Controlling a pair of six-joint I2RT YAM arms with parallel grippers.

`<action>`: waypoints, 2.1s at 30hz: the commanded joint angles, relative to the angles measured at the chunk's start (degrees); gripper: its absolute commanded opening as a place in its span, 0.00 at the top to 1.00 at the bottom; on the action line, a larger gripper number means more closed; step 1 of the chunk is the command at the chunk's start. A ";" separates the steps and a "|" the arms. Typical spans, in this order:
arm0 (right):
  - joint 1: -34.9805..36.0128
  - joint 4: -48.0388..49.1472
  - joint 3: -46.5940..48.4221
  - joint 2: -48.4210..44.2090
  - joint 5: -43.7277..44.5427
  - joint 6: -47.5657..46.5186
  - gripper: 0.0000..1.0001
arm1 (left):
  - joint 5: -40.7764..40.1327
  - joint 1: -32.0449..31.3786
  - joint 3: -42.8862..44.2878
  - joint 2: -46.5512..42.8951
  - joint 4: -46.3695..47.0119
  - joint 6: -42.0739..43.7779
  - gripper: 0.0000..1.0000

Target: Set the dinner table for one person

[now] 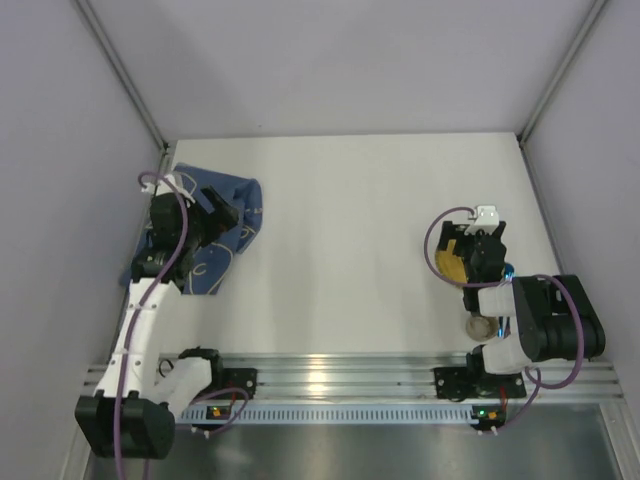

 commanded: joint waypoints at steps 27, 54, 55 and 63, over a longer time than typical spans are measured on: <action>-0.75 3.96 1.34 -0.25 -0.12 0.62 0.00 | 4.05 0.40 -2.17 -11.25 -19.70 -0.78 0.05; 21.75 -75.83 41.51 -1.65 -26.93 40.78 0.00 | -8.32 -8.82 19.33 30.10 -15.31 11.35 0.21; 22.19 -77.15 40.63 -2.01 -26.92 40.61 0.00 | -9.30 -9.70 21.01 32.24 -15.13 12.05 0.21; 21.67 -89.89 44.22 -5.26 -22.27 30.42 0.00 | -12.56 -12.69 31.39 48.51 -15.39 15.22 0.27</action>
